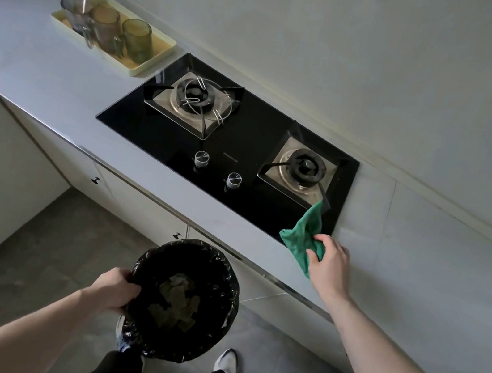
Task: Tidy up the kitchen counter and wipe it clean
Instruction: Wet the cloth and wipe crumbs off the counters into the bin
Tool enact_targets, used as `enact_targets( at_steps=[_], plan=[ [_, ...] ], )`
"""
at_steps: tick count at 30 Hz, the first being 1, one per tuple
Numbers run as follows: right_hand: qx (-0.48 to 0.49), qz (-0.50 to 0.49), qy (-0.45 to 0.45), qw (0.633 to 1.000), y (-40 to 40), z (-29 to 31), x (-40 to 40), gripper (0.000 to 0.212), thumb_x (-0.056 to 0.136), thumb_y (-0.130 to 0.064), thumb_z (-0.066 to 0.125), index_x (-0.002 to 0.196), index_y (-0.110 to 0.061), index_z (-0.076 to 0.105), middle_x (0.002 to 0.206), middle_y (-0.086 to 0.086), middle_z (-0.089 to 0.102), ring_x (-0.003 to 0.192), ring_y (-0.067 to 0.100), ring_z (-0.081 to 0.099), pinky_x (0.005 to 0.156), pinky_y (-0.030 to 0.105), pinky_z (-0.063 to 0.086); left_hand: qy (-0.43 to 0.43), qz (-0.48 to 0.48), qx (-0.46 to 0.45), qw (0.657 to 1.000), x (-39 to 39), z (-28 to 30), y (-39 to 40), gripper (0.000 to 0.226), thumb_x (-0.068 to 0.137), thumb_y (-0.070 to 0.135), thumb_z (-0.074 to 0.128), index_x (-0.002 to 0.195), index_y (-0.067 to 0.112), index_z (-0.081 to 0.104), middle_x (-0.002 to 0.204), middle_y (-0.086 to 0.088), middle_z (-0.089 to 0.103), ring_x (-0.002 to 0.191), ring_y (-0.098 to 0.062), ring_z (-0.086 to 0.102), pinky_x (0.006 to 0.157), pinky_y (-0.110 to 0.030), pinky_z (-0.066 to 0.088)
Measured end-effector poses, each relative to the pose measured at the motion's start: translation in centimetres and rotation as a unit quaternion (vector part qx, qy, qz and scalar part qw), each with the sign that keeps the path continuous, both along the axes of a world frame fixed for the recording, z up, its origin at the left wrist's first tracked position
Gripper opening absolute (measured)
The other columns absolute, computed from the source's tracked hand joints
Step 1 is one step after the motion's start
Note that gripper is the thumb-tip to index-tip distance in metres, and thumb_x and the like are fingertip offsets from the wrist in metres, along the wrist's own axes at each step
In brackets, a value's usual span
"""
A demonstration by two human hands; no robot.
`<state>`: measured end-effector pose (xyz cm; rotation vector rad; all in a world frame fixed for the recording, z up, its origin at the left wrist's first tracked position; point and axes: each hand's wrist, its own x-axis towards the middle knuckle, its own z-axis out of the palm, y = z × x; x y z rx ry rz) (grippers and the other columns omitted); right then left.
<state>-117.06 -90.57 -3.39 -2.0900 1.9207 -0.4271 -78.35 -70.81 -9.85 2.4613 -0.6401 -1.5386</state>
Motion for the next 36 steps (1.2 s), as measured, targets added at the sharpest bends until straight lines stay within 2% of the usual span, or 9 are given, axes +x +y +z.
enact_targets(
  at_steps=[3, 7, 11, 14, 18, 22, 25, 31, 36],
  plan=[
    [0.023, 0.015, 0.024, 0.999, -1.6, -1.4, -2.7, 0.034, 0.085, -0.012, 0.076, 0.116, -0.020, 0.065, 0.119, 0.000, 0.070, 0.105, 0.030, 0.056, 0.088, 0.041, 0.051, -0.013, 0.006, 0.010, 1.000, -3.8, 0.2, 0.4, 0.015, 0.078, 0.005, 0.057, 0.083, 0.007, 0.071, 0.072, -0.011, 0.074, 0.053, -0.026, 0.074, 0.048, -0.034, 0.061],
    [0.063, 0.072, 0.044, 0.994, -1.1, -4.0, -3.0, 0.039, 0.086, -0.017, 0.076, 0.123, -0.019, 0.065, 0.127, -0.001, 0.066, 0.115, 0.030, 0.055, 0.094, 0.040, 0.047, -0.025, 0.020, 0.021, 0.999, -8.7, 0.1, 1.2, 0.015, 0.077, 0.007, 0.057, 0.083, 0.007, 0.071, 0.071, -0.011, 0.074, 0.054, -0.027, 0.074, 0.053, -0.038, 0.063],
    [0.058, 0.082, 0.048, 0.994, -0.1, -4.7, -3.3, 0.041, 0.086, -0.019, 0.075, 0.125, -0.024, 0.062, 0.130, -0.006, 0.060, 0.121, 0.029, 0.048, 0.089, 0.043, 0.049, -0.018, 0.027, 0.021, 0.999, -13.8, 0.0, 1.2, 0.014, 0.078, 0.007, 0.057, 0.084, 0.006, 0.070, 0.071, -0.012, 0.073, 0.054, -0.028, 0.074, 0.054, -0.039, 0.064],
    [0.069, 0.133, 0.056, 0.987, 1.8, -5.2, -4.5, 0.039, 0.087, -0.007, 0.068, 0.119, -0.029, 0.061, 0.124, -0.011, 0.060, 0.116, 0.025, 0.049, 0.086, 0.040, 0.048, -0.001, 0.045, 0.027, 0.999, -17.1, -0.1, 1.2, 0.016, 0.080, 0.005, 0.057, 0.087, 0.006, 0.071, 0.076, -0.013, 0.073, 0.054, -0.027, 0.074, 0.051, -0.038, 0.062],
    [0.103, 0.219, 0.011, 0.970, 6.2, -5.5, -6.4, 0.040, 0.090, -0.003, 0.061, 0.121, -0.029, 0.061, 0.127, -0.016, 0.058, 0.116, 0.018, 0.050, 0.094, 0.038, 0.044, 0.031, 0.046, 0.021, 0.998, -20.4, -0.7, 0.3, 0.019, 0.077, 0.004, 0.059, 0.091, 0.005, 0.071, 0.083, -0.017, 0.075, 0.059, -0.031, 0.076, 0.056, -0.046, 0.064],
    [0.130, 0.252, -0.068, 0.957, 7.4, -4.6, -9.2, 0.035, 0.091, -0.006, 0.062, 0.122, -0.024, 0.063, 0.128, -0.014, 0.058, 0.120, 0.015, 0.050, 0.104, 0.033, 0.043, 0.043, 0.012, 0.025, 0.999, -22.6, -0.5, -1.0, 0.021, 0.080, 0.004, 0.057, 0.096, 0.004, 0.071, 0.086, -0.019, 0.076, 0.061, -0.031, 0.076, 0.058, -0.046, 0.065],
    [0.072, 0.196, -0.096, 0.973, 5.6, -2.9, -13.0, 0.032, 0.090, -0.006, 0.064, 0.120, -0.019, 0.063, 0.125, -0.008, 0.060, 0.118, 0.017, 0.050, 0.104, 0.031, 0.042, 0.046, -0.027, 0.028, 0.998, -24.0, -0.5, -2.2, 0.022, 0.080, 0.007, 0.057, 0.097, 0.008, 0.071, 0.088, -0.016, 0.076, 0.067, -0.031, 0.077, 0.064, -0.044, 0.066],
    [-0.050, 0.000, -0.056, 0.997, 0.6, -0.8, -22.5, 0.028, 0.089, -0.009, 0.067, 0.117, -0.011, 0.061, 0.119, 0.004, 0.063, 0.106, 0.026, 0.056, 0.090, 0.033, 0.046, 0.030, -0.102, 0.033, 0.994, -25.5, -1.1, -3.4, 0.023, 0.073, 0.014, 0.062, 0.094, 0.014, 0.071, 0.085, -0.011, 0.077, 0.072, -0.029, 0.077, 0.070, -0.043, 0.066],
    [0.002, -0.115, 0.007, 0.993, -1.9, -2.2, -28.1, 0.031, 0.088, -0.007, 0.066, 0.119, -0.010, 0.063, 0.122, 0.012, 0.063, 0.110, 0.038, 0.055, 0.092, 0.041, 0.047, 0.018, -0.117, 0.028, 0.993, -26.5, -0.4, -4.4, 0.022, 0.075, 0.012, 0.060, 0.094, 0.014, 0.071, 0.086, -0.012, 0.076, 0.073, -0.029, 0.077, 0.071, -0.043, 0.066]
  ],
)
